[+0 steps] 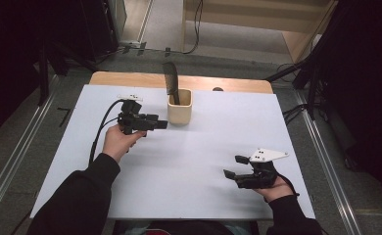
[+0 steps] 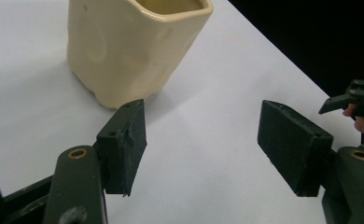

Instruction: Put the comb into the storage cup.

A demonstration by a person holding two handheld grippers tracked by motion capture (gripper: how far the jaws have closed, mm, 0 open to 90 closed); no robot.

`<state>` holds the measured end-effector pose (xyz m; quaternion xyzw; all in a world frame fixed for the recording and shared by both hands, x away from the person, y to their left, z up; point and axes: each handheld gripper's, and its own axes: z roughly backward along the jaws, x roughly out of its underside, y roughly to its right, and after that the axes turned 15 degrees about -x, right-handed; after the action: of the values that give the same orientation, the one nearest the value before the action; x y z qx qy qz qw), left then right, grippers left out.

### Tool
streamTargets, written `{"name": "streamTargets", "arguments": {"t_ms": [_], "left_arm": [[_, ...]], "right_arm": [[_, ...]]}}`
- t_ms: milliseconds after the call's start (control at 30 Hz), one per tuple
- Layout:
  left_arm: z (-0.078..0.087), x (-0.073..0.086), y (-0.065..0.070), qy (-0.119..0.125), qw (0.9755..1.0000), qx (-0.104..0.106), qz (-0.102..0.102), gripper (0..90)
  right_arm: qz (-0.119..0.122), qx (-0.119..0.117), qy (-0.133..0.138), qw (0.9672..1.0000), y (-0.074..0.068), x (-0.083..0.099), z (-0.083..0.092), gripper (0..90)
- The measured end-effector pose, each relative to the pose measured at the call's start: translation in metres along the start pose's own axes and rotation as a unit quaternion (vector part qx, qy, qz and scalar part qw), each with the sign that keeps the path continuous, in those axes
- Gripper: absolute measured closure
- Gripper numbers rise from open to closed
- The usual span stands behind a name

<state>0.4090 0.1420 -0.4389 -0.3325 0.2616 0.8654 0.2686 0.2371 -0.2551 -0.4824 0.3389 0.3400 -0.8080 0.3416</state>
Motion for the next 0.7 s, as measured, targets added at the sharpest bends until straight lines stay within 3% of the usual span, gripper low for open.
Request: {"name": "streamTargets", "arguments": {"t_ms": [333,700], "left_arm": [[0.012,0.010,0.006,0.001,1.0000,0.000,-0.007,33.2],[0.019,0.021,0.012,-0.006,0.9999,0.013,-0.006,33.2]], "right_arm": [[0.003,-0.002,-0.003,1.0000,-0.001,0.000,-0.001,25.8],[0.001,-0.003,-0.002,1.0000,-0.001,0.000,-0.001,25.8]]}}
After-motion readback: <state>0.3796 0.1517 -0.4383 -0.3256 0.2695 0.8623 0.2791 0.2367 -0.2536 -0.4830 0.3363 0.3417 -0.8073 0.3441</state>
